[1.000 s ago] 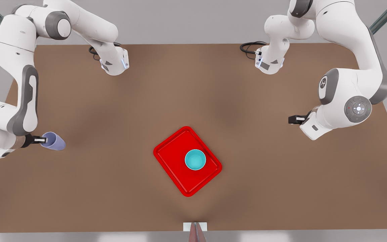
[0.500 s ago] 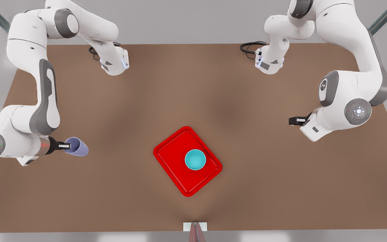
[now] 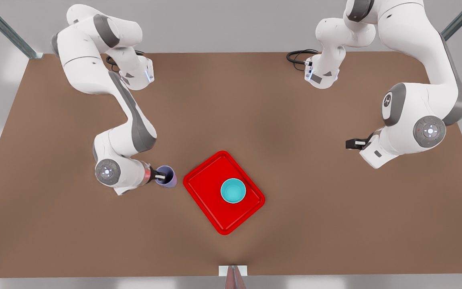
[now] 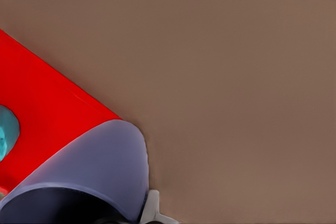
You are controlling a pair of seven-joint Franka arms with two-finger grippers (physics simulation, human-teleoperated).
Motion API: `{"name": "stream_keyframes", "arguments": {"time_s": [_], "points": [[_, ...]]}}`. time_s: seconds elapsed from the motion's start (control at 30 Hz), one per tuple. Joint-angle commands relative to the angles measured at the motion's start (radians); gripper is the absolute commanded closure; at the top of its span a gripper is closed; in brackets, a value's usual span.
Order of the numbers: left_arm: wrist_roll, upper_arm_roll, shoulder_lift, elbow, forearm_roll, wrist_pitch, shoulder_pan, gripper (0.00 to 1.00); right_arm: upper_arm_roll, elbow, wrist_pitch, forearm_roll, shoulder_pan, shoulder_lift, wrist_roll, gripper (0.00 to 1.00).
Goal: Place the bowl on the tray with the left arm and the cup on the tray with the right arm
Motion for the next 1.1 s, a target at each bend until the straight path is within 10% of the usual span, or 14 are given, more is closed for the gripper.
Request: {"name": "stream_keyframes", "arguments": {"time_s": [0.0, 1.07], "points": [[-0.001, 0.0, 0.0, 0.0, 0.0, 0.0, 0.0, 0.0, 0.002, 0.02, -0.003, -0.005, 0.008, 0.012, 0.02, 0.79], [0.003, 0.002, 0.024, -0.003, -0.007, 0.002, 0.003, 0.0, -0.001, 0.128, 0.123, -0.064, 0.222, 0.253, 0.103, 0.79]]}}
